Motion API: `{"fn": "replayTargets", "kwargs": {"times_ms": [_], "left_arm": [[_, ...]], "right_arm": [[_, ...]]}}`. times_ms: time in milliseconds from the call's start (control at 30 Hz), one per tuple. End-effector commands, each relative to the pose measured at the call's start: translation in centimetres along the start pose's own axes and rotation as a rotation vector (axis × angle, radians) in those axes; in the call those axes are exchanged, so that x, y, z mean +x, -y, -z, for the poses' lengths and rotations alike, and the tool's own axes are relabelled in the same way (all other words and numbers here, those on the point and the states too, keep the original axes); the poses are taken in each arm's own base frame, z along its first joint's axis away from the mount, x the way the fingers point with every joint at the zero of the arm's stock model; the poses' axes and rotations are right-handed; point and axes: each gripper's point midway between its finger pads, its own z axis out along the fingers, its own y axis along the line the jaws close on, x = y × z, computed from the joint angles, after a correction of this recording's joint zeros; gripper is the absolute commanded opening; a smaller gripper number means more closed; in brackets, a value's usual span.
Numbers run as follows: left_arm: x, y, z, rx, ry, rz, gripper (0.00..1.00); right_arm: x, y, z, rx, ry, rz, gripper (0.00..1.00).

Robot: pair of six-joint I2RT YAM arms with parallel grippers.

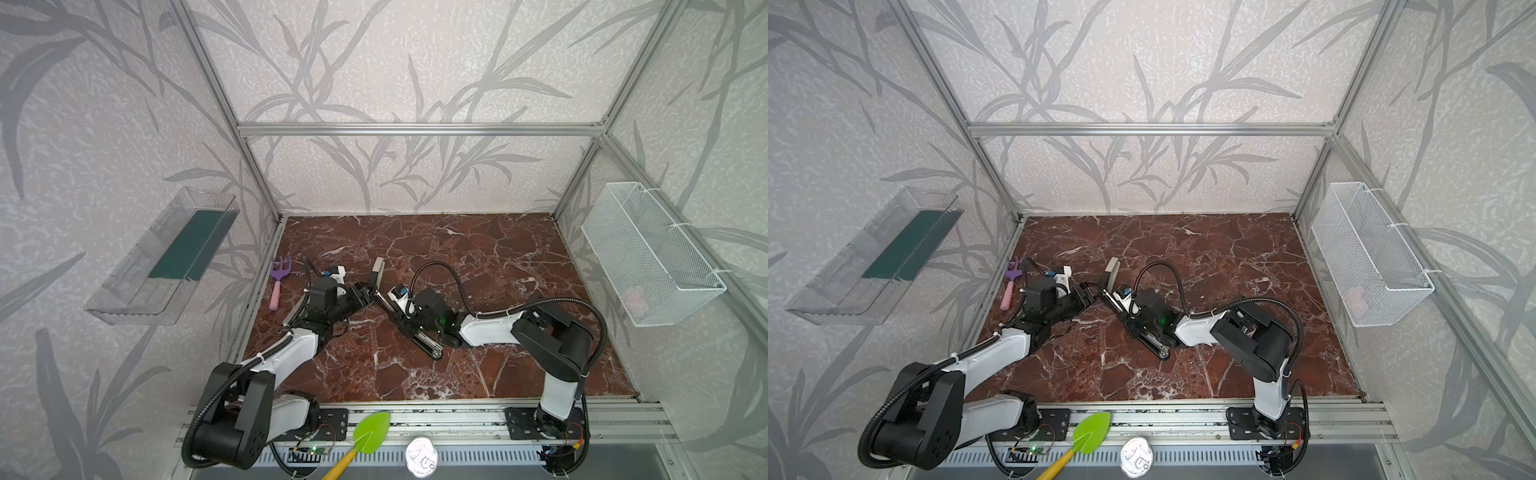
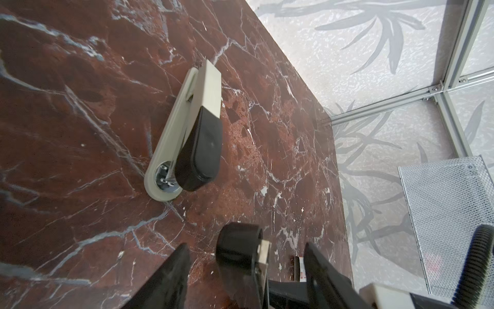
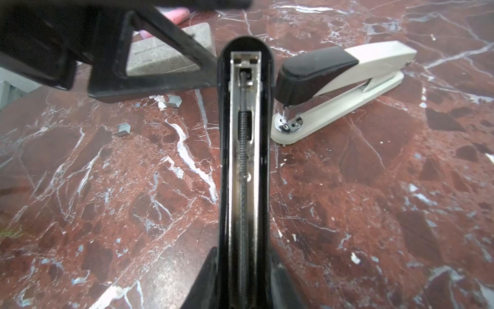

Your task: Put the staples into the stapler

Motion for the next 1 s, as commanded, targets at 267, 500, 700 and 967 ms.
{"fn": "replayTargets", "kwargs": {"times_ms": [267, 500, 700, 967], "left_arm": [[-0.2, 1.3, -0.9, 0.093, -0.013, 0.014, 0.48], [0.1, 1.4, -0.4, 0.084, -0.022, -0.013, 0.26], [0.0, 0.9, 0.5, 0.036, -0.002, -0.055, 0.21], [-0.9, 1.1, 1.4, -0.015, 0.024, -0.141, 0.21]], "right_arm": [[-3.5, -2.0, 0.8, -0.076, 0.129, 0.062, 0.15], [-3.1, -1.5, 0.1, -0.055, 0.082, 0.052, 0.25], [-3.5, -0.5, 0.8, -0.012, 0.056, 0.036, 0.46], [-2.6, 0.8, 5.8, 0.006, 0.017, 0.02, 0.5]]}}
